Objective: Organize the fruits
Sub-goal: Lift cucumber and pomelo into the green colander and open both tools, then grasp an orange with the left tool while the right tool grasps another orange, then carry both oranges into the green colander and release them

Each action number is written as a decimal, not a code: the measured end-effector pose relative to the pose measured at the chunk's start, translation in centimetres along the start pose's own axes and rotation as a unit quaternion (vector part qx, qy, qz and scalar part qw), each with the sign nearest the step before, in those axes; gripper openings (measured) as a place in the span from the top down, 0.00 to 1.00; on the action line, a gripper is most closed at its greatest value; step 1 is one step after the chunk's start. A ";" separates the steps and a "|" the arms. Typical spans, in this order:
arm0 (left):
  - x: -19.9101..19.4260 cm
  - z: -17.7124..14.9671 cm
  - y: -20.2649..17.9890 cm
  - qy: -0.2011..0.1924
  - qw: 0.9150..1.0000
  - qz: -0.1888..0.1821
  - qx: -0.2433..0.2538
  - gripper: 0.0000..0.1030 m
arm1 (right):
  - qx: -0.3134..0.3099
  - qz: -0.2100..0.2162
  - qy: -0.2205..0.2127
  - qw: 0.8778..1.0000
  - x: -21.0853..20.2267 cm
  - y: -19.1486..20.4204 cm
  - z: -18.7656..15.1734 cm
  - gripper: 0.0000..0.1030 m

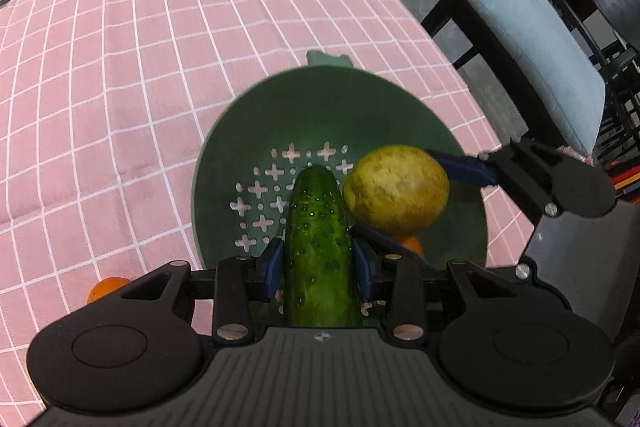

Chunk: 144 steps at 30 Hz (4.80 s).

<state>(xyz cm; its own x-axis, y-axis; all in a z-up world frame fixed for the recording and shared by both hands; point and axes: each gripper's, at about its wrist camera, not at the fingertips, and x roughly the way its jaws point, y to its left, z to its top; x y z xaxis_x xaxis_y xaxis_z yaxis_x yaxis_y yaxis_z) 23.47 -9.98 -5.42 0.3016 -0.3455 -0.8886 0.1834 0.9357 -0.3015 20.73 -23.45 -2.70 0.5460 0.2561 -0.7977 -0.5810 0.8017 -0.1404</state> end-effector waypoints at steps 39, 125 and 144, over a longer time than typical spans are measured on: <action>-11.3 -4.2 -1.2 -0.152 0.988 0.012 0.033 0.36 | 0.112 -0.023 -0.062 0.992 -7.7 1.6 -0.6 0.24; -8.7 -12.6 14.4 -0.158 0.985 0.025 -0.063 0.52 | -0.116 0.040 -0.077 0.989 -0.6 17.2 4.2 0.63; -13.9 -10.7 5.8 -0.238 0.969 -0.053 -0.041 0.52 | 0.024 0.021 -0.151 0.988 -12.7 8.1 -0.1 0.63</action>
<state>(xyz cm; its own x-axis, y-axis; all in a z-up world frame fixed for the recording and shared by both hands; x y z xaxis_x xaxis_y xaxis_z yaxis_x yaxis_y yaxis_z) 10.35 1.03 1.46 0.6856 -0.4162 -0.5972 0.1686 0.8889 -0.4260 8.99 -20.29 6.26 0.6823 0.4330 -0.5891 -0.5812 0.8101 -0.0777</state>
